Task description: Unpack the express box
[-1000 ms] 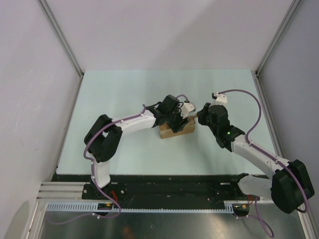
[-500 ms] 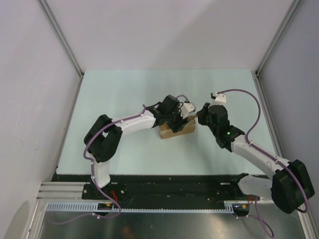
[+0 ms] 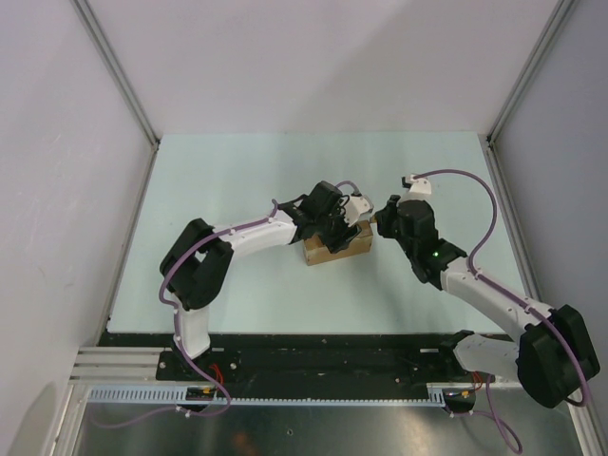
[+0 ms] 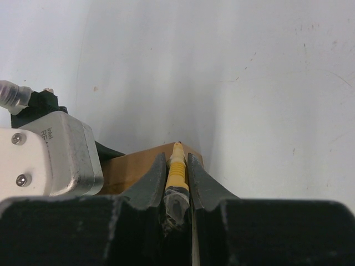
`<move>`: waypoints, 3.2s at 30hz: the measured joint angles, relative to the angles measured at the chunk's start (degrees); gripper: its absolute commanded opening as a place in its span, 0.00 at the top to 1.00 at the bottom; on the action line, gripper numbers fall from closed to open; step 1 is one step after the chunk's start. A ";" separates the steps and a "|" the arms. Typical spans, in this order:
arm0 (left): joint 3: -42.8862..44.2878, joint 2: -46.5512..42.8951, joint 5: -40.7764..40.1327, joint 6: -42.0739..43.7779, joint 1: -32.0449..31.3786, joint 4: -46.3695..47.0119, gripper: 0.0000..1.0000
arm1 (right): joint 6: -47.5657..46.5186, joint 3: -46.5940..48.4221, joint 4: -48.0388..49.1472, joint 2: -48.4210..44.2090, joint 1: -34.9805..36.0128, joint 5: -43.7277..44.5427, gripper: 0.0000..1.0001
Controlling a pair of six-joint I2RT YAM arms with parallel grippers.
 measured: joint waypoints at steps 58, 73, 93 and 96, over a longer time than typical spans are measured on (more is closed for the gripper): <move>-0.31 -0.11 -0.04 0.44 0.00 0.35 0.46 | -3.85 -0.11 1.22 2.27 0.11 -1.68 1.00; -0.31 -0.11 0.07 0.42 0.24 0.13 0.60 | -8.28 -4.24 -3.39 -5.73 -0.15 -7.19 1.00; -0.28 0.13 1.05 0.48 0.57 0.57 0.60 | -4.85 -6.36 -9.33 -13.77 0.09 -8.90 1.00; -0.28 0.39 1.11 -0.09 1.16 1.57 0.59 | -4.04 -6.93 -12.63 -15.58 0.48 -10.51 1.00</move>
